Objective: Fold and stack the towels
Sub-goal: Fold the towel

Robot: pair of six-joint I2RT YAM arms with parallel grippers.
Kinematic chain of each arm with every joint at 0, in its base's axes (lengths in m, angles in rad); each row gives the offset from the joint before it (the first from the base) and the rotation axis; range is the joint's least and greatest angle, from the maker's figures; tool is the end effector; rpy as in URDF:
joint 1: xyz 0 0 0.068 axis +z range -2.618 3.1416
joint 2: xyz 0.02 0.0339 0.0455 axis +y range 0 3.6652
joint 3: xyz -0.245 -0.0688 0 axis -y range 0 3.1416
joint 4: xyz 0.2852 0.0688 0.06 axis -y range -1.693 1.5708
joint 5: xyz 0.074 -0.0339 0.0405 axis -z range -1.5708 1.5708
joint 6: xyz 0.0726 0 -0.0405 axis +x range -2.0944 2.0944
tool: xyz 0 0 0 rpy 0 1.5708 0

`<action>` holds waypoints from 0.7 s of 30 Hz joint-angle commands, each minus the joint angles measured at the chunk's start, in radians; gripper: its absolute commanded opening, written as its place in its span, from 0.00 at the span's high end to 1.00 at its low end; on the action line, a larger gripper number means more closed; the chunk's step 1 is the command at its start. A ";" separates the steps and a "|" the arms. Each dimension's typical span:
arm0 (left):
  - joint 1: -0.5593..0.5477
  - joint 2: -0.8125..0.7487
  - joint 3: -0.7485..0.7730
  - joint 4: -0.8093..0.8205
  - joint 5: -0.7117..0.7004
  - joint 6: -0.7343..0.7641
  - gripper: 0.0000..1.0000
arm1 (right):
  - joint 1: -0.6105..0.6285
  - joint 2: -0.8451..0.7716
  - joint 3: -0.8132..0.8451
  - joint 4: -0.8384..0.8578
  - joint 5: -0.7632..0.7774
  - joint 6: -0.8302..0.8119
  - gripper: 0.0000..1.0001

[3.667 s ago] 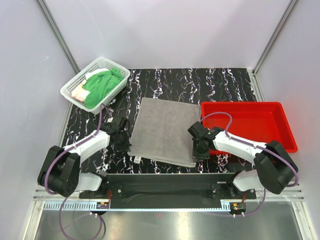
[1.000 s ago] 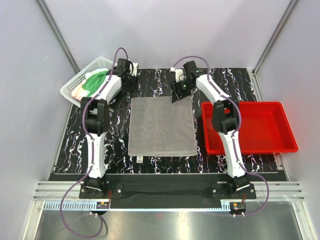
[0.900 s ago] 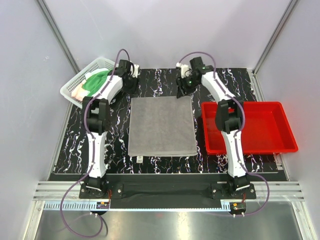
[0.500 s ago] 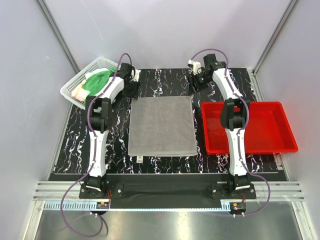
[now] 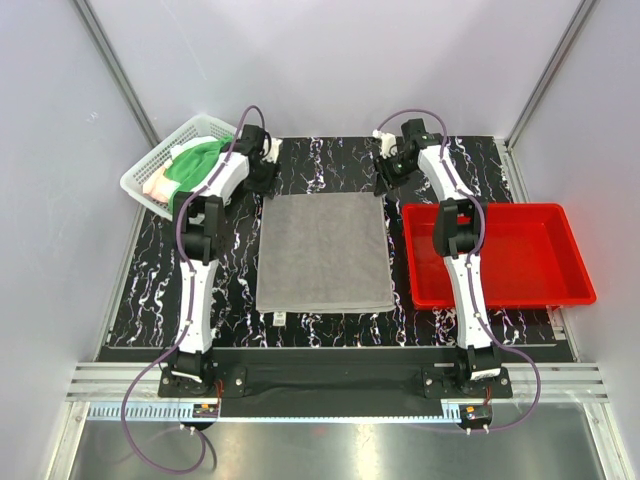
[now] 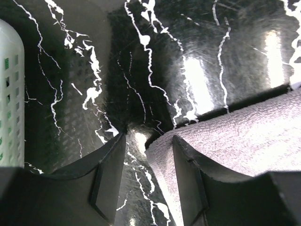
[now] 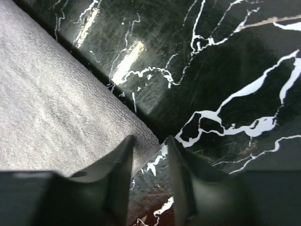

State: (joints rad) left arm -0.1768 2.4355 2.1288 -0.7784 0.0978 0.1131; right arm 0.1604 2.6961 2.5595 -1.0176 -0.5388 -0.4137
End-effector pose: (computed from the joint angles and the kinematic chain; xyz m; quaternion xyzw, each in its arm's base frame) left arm 0.5547 -0.1063 0.1142 0.1517 0.9576 -0.0551 0.2385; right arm 0.5735 0.1305 0.1150 -0.3198 0.8889 0.2331 0.2306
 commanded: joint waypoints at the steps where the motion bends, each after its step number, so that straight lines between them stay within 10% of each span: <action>1: 0.007 0.023 0.063 -0.015 -0.050 0.026 0.51 | -0.002 0.001 0.041 0.020 0.034 0.010 0.61; 14: 0.005 0.045 0.072 -0.044 -0.023 0.063 0.54 | -0.002 0.042 0.028 -0.035 0.048 -0.043 0.73; 21: 0.007 0.053 0.080 -0.053 -0.027 0.077 0.80 | -0.004 0.031 0.013 -0.007 0.054 -0.050 0.94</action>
State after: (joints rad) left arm -0.1806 2.4680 2.1777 -0.8188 0.0998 0.1566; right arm 0.1604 2.7094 2.5664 -1.0176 -0.5156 -0.4389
